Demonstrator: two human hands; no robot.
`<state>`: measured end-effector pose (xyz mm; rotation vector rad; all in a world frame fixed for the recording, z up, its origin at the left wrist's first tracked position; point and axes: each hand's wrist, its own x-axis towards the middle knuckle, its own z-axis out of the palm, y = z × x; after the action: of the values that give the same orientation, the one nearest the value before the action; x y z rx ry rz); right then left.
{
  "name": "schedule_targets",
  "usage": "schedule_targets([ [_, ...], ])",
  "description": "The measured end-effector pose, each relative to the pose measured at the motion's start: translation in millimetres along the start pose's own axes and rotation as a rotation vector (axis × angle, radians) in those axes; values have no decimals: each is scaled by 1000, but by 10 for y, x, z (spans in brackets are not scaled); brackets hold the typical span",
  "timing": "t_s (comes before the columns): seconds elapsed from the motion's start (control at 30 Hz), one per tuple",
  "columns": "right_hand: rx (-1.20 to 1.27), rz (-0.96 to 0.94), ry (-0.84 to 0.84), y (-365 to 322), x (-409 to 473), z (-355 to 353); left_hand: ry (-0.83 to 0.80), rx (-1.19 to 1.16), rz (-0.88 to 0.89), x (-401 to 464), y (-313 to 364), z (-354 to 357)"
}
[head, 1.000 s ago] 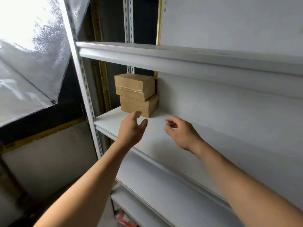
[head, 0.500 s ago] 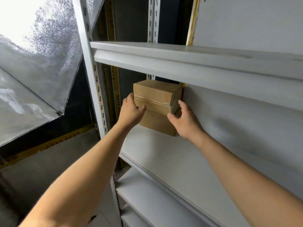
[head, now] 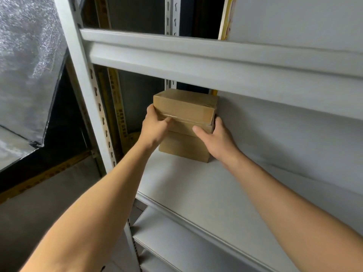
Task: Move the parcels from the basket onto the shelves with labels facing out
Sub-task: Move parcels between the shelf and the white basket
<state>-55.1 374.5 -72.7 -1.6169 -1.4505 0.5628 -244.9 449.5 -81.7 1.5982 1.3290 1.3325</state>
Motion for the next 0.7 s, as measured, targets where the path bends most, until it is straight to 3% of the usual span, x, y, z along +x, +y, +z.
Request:
schedule_targets([
  [0.2,191,-58,120,91,-369,-236,22,-48,118,-577,218,54],
  [0.4,510,47,243,311,-890,-628,21,-233,115,-1446,478,329],
  [0.57,593,180,378,686,-1458,-1145,-23,-344,-63,-2117,613,709],
  [0.7,637,263,330,1009,-1861,-1722,-231,-497,-197,-2468,848,895],
])
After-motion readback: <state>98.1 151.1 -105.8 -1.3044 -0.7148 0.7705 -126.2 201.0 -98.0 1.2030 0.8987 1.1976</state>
